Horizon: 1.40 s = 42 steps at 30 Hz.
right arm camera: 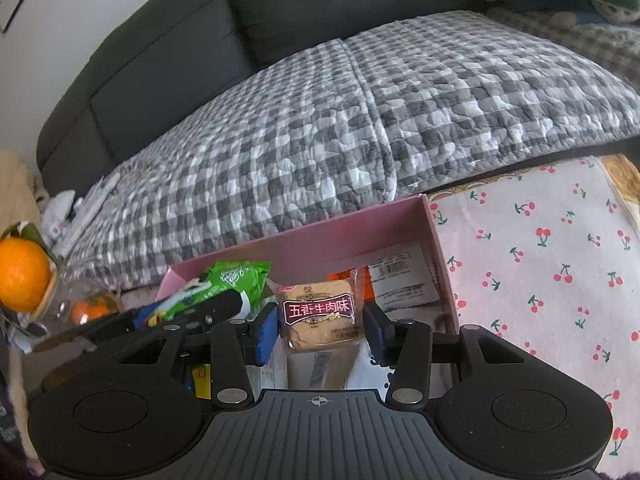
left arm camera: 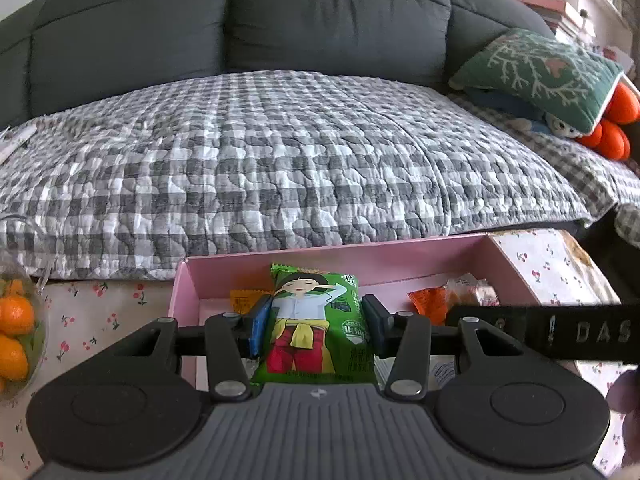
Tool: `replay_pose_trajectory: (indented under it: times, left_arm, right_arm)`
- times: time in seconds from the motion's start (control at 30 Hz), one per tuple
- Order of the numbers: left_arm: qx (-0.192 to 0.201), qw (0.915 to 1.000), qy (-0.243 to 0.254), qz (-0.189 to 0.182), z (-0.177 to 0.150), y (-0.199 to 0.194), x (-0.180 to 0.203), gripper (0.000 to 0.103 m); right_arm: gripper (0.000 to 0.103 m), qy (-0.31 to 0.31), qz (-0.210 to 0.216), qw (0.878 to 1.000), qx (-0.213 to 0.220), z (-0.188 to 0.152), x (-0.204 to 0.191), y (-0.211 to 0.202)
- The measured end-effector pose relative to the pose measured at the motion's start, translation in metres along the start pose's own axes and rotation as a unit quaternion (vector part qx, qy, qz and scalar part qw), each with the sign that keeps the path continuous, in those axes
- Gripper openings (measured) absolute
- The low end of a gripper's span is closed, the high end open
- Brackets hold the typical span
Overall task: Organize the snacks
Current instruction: 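Carry both held packs into the pink box and open both grippers, then withdraw both open grippers from the box toward the loose snacks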
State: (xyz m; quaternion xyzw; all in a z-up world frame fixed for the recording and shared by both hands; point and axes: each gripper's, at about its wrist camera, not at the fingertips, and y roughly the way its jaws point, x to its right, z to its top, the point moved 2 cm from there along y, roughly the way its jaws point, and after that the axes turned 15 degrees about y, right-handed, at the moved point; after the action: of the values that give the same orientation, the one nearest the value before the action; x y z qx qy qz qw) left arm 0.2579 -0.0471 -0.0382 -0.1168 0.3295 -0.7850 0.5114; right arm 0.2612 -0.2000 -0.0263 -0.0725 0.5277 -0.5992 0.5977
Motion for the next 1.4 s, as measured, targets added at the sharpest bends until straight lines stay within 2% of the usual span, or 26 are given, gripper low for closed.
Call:
replay_pose_trajectory:
  times: [0.07,0.13,0.27,0.53,0.77,0.83,1.0,1.4]
  left_arm:
    - [-0.002,0.9999,0.011,0.006,-0.001,0.001,0.002,0.048]
    - [-0.005,0.9997,0.018,0.014,-0.001,0.001,0.004,0.056]
    - [-0.005,0.9997,0.017,0.014,-0.001,-0.002,0.003,0.064]
    - [-0.016,0.9996,0.017,0.013,-0.008,-0.018,0.0,0.07]
    - [-0.028,0.9996,0.001,-0.002,-0.016,-0.04,0.001,0.082]
    - [-0.029,0.9996,0.002,-0.004,-0.018,-0.048,0.003,0.084]
    - [-0.031,0.9995,-0.005,-0.01,-0.021,-0.065,0.005,0.09]
    - [-0.04,0.9991,-0.013,-0.006,-0.039,-0.115,0.005,0.1]
  right_arm:
    - [0.053,0.014,0.009,1.0,-0.002,0.002,0.003,-0.001]
    - [0.06,0.021,0.004,1.0,0.002,0.003,0.004,-0.002]
    - [0.061,0.011,-0.006,1.0,0.004,0.002,0.005,-0.004]
    - [0.065,0.006,-0.01,1.0,0.008,-0.005,0.003,-0.024]
    - [0.066,-0.009,-0.03,1.0,0.004,-0.015,-0.004,-0.046]
    - [0.072,-0.014,-0.033,0.999,0.005,-0.018,-0.007,-0.054]
    - [0.078,-0.017,-0.041,0.999,0.006,-0.026,-0.01,-0.075]
    - [0.083,-0.015,-0.06,0.998,0.004,-0.058,-0.009,-0.122]
